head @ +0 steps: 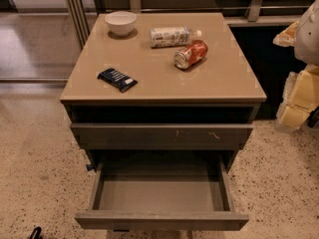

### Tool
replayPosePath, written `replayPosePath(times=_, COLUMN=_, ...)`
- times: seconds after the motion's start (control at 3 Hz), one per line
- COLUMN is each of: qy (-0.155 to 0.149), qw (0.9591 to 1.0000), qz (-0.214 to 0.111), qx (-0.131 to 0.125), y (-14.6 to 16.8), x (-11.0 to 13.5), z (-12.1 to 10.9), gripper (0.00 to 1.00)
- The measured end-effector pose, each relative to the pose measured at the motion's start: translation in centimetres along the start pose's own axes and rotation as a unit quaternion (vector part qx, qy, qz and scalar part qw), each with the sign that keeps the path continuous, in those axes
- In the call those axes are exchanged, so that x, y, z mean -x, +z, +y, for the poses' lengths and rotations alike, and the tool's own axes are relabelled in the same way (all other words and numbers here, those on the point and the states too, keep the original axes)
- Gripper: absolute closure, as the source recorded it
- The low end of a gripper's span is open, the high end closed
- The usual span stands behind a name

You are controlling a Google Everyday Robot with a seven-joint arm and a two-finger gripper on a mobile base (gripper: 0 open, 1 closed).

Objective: Place rxbar blueberry into middle drawer

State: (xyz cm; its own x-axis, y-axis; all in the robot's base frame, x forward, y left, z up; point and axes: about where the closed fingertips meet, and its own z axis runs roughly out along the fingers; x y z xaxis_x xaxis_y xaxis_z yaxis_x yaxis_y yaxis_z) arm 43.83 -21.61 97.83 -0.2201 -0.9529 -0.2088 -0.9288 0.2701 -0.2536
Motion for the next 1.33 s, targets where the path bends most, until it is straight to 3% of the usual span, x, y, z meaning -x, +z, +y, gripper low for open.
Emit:
replayPosePath(times=0.33, qy=0.000, qw=1.0000, qz=0.000, qx=0.000, y=0.0, x=0.0, z=0.0, gripper=0.00)
replayPosePath(times=0.67, qy=0.000, qw=0.9996, qz=-0.027, qx=0.009, y=0.9, x=1.3, z=-0.3, gripper=0.00)
replayPosePath(times=1.33, qy=-0.018, qw=0.9911, qz=-0.129, qx=0.026, y=3.5, x=7.5, z=-3.1, gripper=0.00)
